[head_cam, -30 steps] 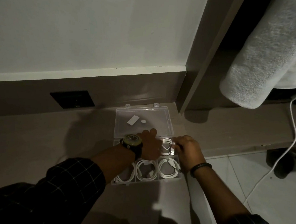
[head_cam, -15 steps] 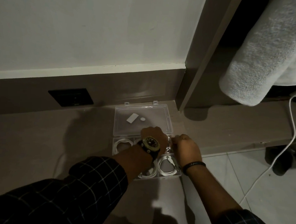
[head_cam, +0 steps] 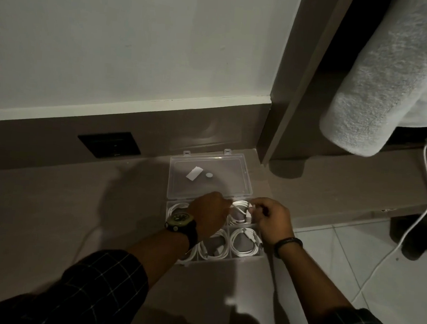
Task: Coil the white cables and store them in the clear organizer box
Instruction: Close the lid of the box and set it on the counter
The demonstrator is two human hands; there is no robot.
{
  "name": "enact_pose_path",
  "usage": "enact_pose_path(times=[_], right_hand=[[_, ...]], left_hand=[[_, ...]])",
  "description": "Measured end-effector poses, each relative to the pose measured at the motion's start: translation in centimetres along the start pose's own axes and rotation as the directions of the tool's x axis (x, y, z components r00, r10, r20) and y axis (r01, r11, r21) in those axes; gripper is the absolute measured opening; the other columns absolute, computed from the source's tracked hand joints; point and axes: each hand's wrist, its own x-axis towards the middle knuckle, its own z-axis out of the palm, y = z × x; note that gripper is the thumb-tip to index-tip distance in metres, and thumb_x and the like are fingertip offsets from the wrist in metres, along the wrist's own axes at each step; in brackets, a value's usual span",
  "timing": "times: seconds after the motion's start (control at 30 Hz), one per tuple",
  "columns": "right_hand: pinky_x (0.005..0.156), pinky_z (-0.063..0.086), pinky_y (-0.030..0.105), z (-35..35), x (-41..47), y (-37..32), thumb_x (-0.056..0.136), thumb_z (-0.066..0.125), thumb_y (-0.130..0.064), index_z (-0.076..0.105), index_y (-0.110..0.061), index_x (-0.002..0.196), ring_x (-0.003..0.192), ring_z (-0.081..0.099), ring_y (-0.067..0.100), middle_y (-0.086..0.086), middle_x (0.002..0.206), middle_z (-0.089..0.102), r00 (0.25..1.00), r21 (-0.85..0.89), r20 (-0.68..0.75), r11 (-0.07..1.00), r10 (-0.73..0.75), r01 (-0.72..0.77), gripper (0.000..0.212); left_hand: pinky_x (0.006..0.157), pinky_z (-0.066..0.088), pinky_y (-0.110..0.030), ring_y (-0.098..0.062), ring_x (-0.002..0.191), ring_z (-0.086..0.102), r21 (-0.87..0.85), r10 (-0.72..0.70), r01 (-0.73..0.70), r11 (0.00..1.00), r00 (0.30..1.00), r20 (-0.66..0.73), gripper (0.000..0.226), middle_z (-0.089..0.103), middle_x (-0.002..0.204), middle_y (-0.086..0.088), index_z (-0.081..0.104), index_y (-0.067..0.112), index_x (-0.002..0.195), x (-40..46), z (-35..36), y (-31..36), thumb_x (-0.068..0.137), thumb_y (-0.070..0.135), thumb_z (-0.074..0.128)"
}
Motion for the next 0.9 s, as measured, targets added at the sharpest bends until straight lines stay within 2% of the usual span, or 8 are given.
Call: enact_pose_path(times=[0.17, 0.3, 0.4, 0.47, 0.63, 0.7, 0.83, 0.9], right_hand=[[0.055, 0.046, 0.005, -0.2, 0.8, -0.3, 0.077, 0.074, -0.005, 0.065, -0.022, 0.068, 0.059, 0.054, 0.011, 0.006, 0.068, 0.063, 0.997, 0.234, -0.046, 0.971, 0.063, -0.050, 0.021], [0.058, 0.047, 0.009, 0.3, 1.9, -0.1, 0.078, 0.071, -0.005, 0.064, -0.022, 0.070, 0.061, 0.053, 0.012, 0.004, 0.068, 0.061, 0.997, 0.235, -0.028, 0.970, 0.078, -0.069, 0.020], [0.064, 0.049, 0.025, 0.6, 3.4, -0.2, 0.084, 0.065, -0.013, 0.065, -0.019, 0.074, 0.066, 0.055, 0.016, 0.005, 0.073, 0.064, 0.983, 0.318, -0.089, 0.940, 0.163, -0.127, 0.011], [0.073, 0.051, 0.032, 0.9, 4.6, -0.4, 0.085, 0.066, -0.021, 0.068, -0.014, 0.082, 0.072, 0.058, 0.021, 0.011, 0.080, 0.067, 0.974, 0.282, -0.044, 0.938, 0.222, -0.201, 0.009], [0.056, 0.051, 0.023, 1.5, 5.7, -1.6, 0.083, 0.069, -0.030, 0.072, -0.010, 0.073, 0.062, 0.060, 0.017, 0.007, 0.073, 0.069, 0.944, 0.272, 0.161, 0.907, 0.288, -0.323, 0.022], [0.047, 0.048, 0.020, 1.4, 5.7, -2.1, 0.082, 0.069, -0.034, 0.072, -0.007, 0.078, 0.057, 0.062, 0.017, 0.003, 0.067, 0.071, 0.928, 0.311, 0.200, 0.878, 0.315, -0.365, 0.027], [0.059, 0.049, 0.030, 1.1, 5.7, -2.5, 0.088, 0.049, -0.054, 0.071, -0.006, 0.090, 0.065, 0.061, 0.026, 0.010, 0.080, 0.072, 0.907, 0.439, 0.193, 0.794, 0.375, -0.421, 0.052], [0.054, 0.046, 0.027, 0.9, 5.2, -2.8, 0.091, 0.037, -0.060, 0.070, -0.011, 0.086, 0.059, 0.058, 0.022, 0.008, 0.075, 0.069, 0.896, 0.547, 0.224, 0.711, 0.384, -0.441, 0.059]], left_hand=[[0.069, 0.045, -0.032, -0.033, 0.080, 0.061, -0.080, -0.087, 0.076, 0.994, 0.984, -0.157, 0.016, 0.064, 0.084, -0.016, 0.067, 0.007, 0.076, -0.7, -1.8, -1.6, 0.086, 0.013, 0.056], [0.086, 0.045, -0.034, -0.029, 0.098, 0.058, -0.115, -0.304, 0.284, 0.952, 0.918, -0.253, 0.027, 0.067, 0.103, -0.013, 0.071, 0.009, 0.090, -1.7, -2.6, -5.4, 0.090, 0.024, 0.048], [0.092, 0.047, -0.035, -0.031, 0.105, 0.058, -0.419, -0.610, 0.486, 0.767, 0.755, -0.241, 0.027, 0.062, 0.118, -0.018, 0.065, 0.005, 0.112, -2.3, -3.1, -7.4, 0.088, 0.017, 0.060], [0.083, 0.048, -0.033, -0.028, 0.093, 0.060, -0.564, -0.699, 0.528, 0.635, 0.703, -0.130, 0.019, 0.066, 0.109, -0.020, 0.065, 0.002, 0.103, -2.4, -3.3, -8.2, 0.089, 0.014, 0.060], [0.063, 0.046, -0.028, -0.027, 0.075, 0.058, -0.773, -0.733, 0.528, 0.351, 0.669, 0.123, 0.014, 0.061, 0.074, -0.010, 0.066, 0.001, 0.083, -2.0, -3.5, -9.1, 0.090, 0.007, 0.056], [0.053, 0.047, -0.022, -0.022, 0.067, 0.060, -0.853, -0.748, 0.472, 0.223, 0.644, 0.161, 0.017, 0.063, 0.079, -0.011, 0.067, 0.007, 0.078, -1.9, -3.6, -9.0, 0.091, 0.008, 0.055], [0.074, 0.061, -0.037, -0.027, 0.086, 0.073, -0.947, -0.711, 0.320, 0.011, 0.669, 0.217, 0.032, 0.076, 0.097, -0.011, 0.074, 0.011, 0.097, -2.6, -4.7, -8.1, 0.089, 0.037, 0.057], [0.058, 0.060, -0.029, -0.019, 0.076, 0.074, -0.969, -0.678, 0.239, -0.066, 0.702, 0.219, 0.043, 0.078, 0.087, -0.005, 0.077, 0.018, 0.088, -3.1, -5.3, -7.6, 0.092, 0.046, 0.046]])
